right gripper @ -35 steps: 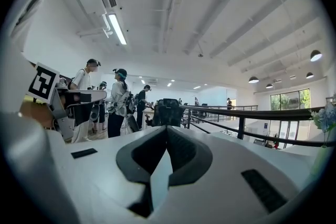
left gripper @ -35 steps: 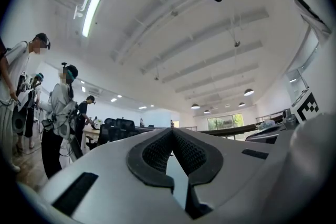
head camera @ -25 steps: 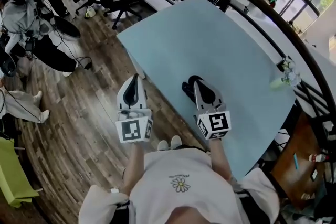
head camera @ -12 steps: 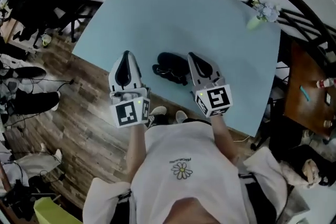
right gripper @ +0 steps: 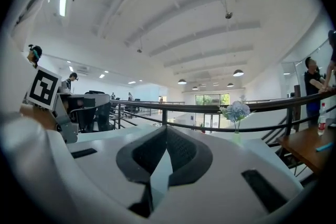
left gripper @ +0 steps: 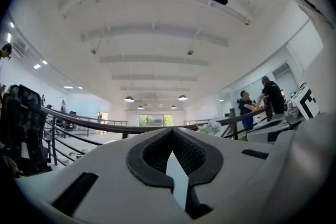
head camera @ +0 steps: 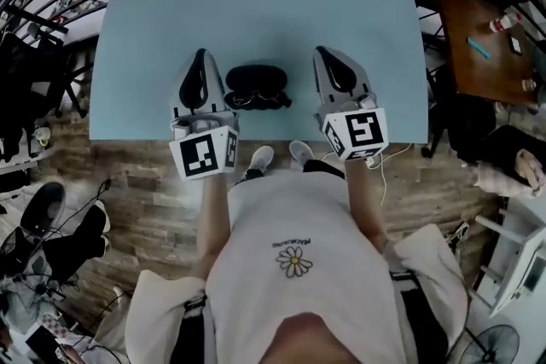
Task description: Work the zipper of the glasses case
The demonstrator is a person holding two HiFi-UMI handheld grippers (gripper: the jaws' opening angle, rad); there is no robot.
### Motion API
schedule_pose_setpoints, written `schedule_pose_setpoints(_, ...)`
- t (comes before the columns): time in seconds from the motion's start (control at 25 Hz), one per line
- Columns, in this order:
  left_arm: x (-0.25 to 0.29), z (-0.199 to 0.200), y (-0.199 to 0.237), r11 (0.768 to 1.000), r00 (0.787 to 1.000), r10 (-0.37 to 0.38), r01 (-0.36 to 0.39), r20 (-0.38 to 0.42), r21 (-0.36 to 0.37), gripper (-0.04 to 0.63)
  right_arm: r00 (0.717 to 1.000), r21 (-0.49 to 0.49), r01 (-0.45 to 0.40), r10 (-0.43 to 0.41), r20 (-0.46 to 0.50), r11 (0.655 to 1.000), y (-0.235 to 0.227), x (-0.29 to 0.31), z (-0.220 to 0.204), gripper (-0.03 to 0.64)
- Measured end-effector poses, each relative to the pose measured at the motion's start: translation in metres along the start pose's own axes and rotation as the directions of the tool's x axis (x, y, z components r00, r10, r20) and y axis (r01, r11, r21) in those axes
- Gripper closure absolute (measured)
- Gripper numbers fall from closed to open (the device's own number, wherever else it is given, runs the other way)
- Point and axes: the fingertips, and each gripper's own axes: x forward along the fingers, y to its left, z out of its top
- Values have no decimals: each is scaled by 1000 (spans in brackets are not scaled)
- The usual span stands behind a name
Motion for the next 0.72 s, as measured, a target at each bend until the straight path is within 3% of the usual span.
schedule_pose_setpoints(0.28,26,-23,-3,996,991,-86,88,-107,13,581,996,9,89,-89,-10,996,-2,-10,-3,609)
schedule_pose_setpoints(0.4,40,-43,-13,988,969,-157,156,-188,-19,581,996,14,86,-85,-20,996,0,-10,-6,609)
schedule_pose_setpoints(0.48,55,-77,-23,966,916,-258,246,-306,-76,581,997,18,69,-69,-35,997,7,-9,-12,609)
schedule_pose_setpoints(0.56,68,-117,-34,935,833,-354,318,-425,-155,581,997,24,39,-37,-65,999,19,-9,-23,609)
schedule_pose_setpoints(0.64,76,-152,-41,911,762,-412,352,-500,-214,581,994,36,-1,5,-109,999,35,-9,-39,609)
schedule_pose_setpoints(0.72,79,-178,-44,891,704,-452,377,-548,-251,581,986,45,-51,57,-159,998,54,-7,-57,609)
